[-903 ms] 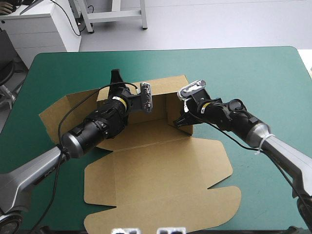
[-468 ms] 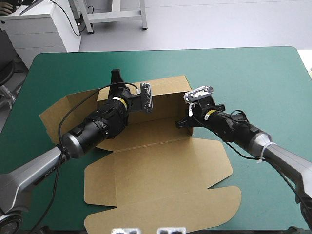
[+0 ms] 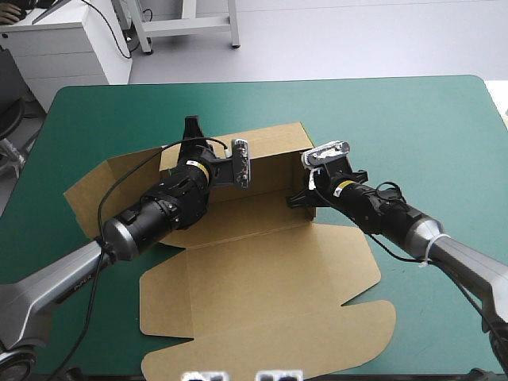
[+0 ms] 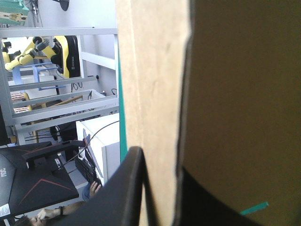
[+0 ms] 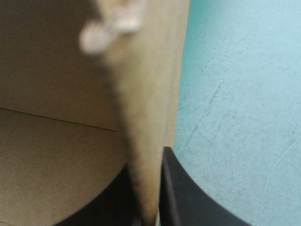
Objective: Fold the box
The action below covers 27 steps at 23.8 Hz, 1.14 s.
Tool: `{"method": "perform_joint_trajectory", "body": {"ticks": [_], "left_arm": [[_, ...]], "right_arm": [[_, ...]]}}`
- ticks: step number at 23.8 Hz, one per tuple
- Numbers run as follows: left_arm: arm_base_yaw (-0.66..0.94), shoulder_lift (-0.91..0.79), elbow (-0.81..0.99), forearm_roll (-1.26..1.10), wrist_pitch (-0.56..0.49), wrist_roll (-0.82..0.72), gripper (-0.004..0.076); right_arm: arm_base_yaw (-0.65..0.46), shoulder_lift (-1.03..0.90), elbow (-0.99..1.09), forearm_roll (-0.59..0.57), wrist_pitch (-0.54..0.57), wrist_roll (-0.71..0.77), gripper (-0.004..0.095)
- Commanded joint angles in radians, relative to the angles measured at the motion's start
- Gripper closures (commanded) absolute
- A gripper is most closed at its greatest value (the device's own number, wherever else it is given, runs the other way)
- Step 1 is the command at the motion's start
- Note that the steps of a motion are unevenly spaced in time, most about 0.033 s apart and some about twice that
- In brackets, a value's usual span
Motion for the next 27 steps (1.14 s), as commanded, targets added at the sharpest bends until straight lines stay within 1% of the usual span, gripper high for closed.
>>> {"method": "perform_joint_trajectory", "body": {"ticks": [1,4,6,8,10,13,18,22,23,24,25,27], "left_arm": [[-0.031,-0.028,-0.025,-0.006,0.001,0.004,0.0535],[-0.056,-0.030,-0.025,-0.005,0.007,0.004,0.0419],[-0.077,-0.030,-0.025,-0.003,0.023,0.004,0.0364],[-0.095,-0.030,-0.025,-0.001,0.038,0.002,0.0330],[-0.115,-0.030,-0.025,0.016,0.072,-0.001,0.0327],[-0.152,-0.039,-0.025,0.070,0.121,-0.059,0.0327],[-0.241,-0.108,-0.025,0.068,0.175,-0.135,0.0327],[-0.357,-0.173,-0.025,0.066,0.298,-0.152,0.0330],[-0.373,-0.182,-0.025,0.070,0.307,-0.161,0.0349],[-0.388,-0.196,-0.025,0.098,0.305,-0.205,0.0391],[-0.394,-0.204,-0.025,0.128,0.301,-0.214,0.0461],[-0.388,-0.218,-0.025,0.229,0.251,-0.237,0.0677]], "right_arm": [[0.004,-0.014,-0.012,0.031,-0.025,-0.001,0.0926],[0.004,-0.014,-0.012,0.031,-0.026,-0.001,0.0925],[0.004,-0.014,-0.012,0.031,-0.029,-0.001,0.0926],[0.004,-0.014,-0.014,0.031,-0.031,0.006,0.0924],[0.004,-0.014,-0.014,0.033,-0.038,0.006,0.0924],[0.004,-0.014,-0.014,0.033,-0.071,0.019,0.0921],[-0.004,-0.003,-0.014,0.033,-0.132,0.030,0.0920],[-0.034,0.036,-0.037,0.031,-0.154,0.043,0.0920],[-0.042,0.036,-0.048,0.029,-0.152,0.041,0.0920],[-0.054,0.034,-0.065,0.029,-0.139,0.041,0.0920],[-0.064,0.032,-0.083,0.026,-0.101,0.039,0.0920],[-0.085,0.032,-0.133,0.011,0.023,0.031,0.0920]]}}
